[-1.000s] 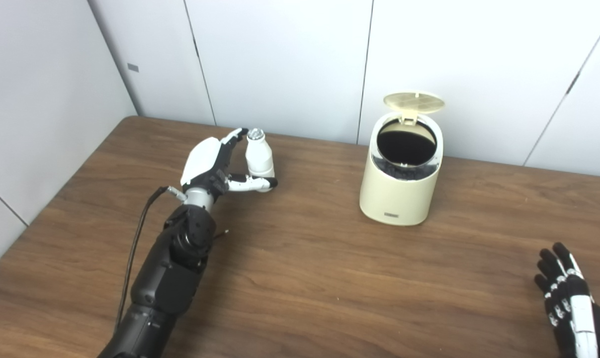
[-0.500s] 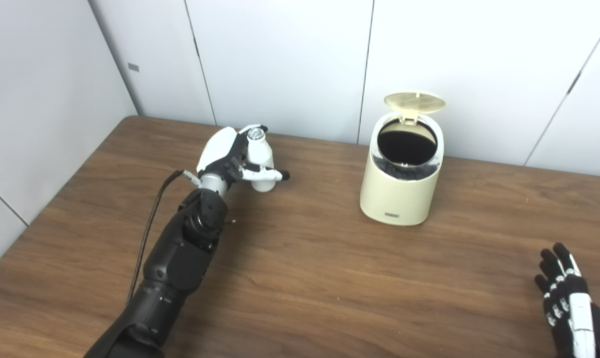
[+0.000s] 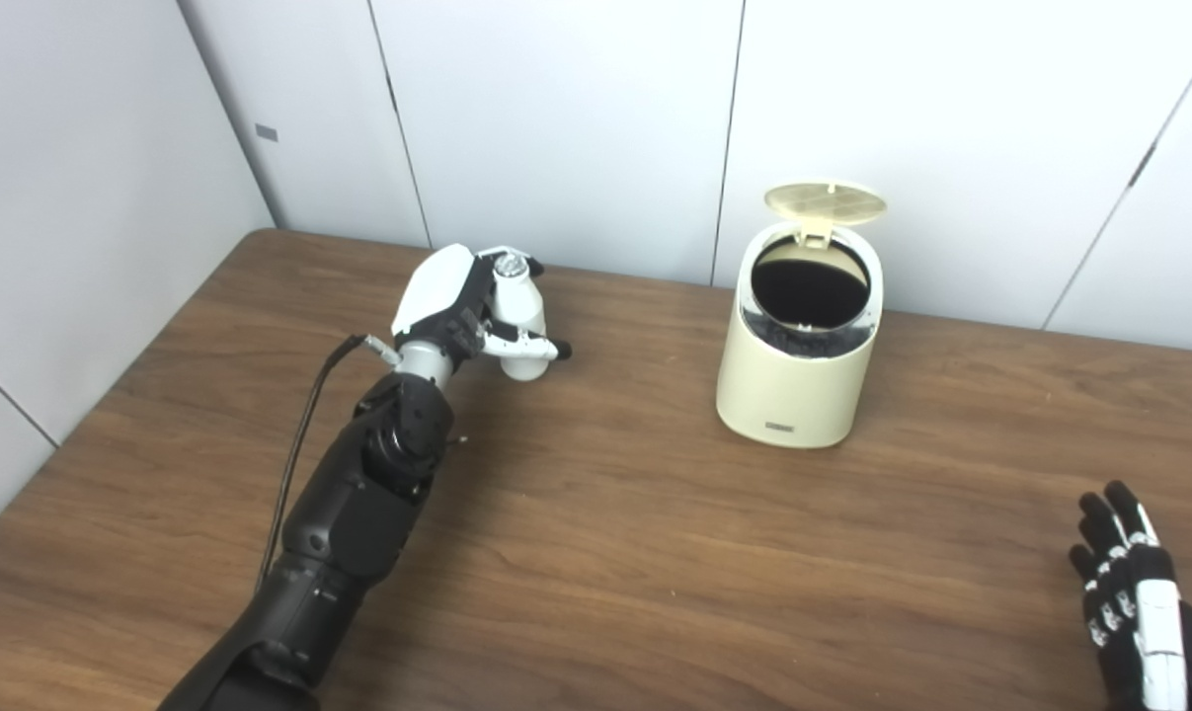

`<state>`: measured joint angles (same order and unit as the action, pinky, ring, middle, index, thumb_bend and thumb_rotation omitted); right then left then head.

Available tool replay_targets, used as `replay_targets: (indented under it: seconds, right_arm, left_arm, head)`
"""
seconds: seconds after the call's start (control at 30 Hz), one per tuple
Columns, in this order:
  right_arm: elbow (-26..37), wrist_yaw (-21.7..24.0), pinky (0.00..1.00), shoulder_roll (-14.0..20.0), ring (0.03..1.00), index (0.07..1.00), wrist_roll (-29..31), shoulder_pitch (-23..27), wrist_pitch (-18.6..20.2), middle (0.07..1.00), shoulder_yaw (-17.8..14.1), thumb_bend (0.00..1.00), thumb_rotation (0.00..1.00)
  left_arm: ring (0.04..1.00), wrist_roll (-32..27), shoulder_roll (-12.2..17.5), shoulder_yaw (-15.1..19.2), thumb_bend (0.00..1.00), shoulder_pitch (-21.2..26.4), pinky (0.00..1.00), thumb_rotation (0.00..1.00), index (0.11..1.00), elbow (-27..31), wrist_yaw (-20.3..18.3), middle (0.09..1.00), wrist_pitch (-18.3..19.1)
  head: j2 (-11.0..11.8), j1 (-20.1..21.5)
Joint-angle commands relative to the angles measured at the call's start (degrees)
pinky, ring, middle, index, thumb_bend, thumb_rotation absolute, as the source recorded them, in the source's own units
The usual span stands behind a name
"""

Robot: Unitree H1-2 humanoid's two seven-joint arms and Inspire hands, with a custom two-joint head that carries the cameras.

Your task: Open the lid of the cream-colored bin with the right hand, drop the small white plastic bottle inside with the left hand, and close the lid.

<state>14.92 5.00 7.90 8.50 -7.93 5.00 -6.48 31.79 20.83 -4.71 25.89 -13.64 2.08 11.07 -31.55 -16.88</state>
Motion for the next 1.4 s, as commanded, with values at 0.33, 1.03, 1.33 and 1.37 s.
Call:
replay_targets:
  seconds: [0.33,1.03,1.33,1.37]
  right_arm:
    - [1.3,0.4,1.0,0.8,0.993,0.978,1.4,1.3,-1.0,0.952,-0.6,0.53,0.93]
    - [-2.0,0.6,1.0,1.0,0.992,0.972,1.5,1.3,-3.3,0.936,-0.4,0.47,1.0]
    - [-8.2,1.9,1.0,1.3,0.975,0.956,0.6,1.9,-9.6,0.919,0.5,0.5,0.98]
    - [-8.7,1.8,1.0,1.2,0.975,0.956,0.4,1.9,-9.9,0.919,0.7,0.51,0.98]
  left_arm:
    - [0.427,-1.9,1.1,2.0,0.54,2.1,0.41,0.0,0.535,1.0,3.6,0.485,-4.3]
    - [0.399,0.7,-0.4,0.6,0.49,-0.1,0.36,0.0,0.49,7.2,9.5,0.476,-7.7]
    - [0.41,4.3,-4.2,-0.7,0.48,-0.4,0.39,0.0,0.496,19.1,10.3,0.489,-10.3]
    - [0.41,4.7,-4.7,-1.0,0.48,-0.2,0.39,0.0,0.496,20.2,10.2,0.486,-10.9]
  head:
    - [-0.5,-0.1]
    - [-0.3,4.6]
    - [1.5,9.0]
    - [2.0,9.9]
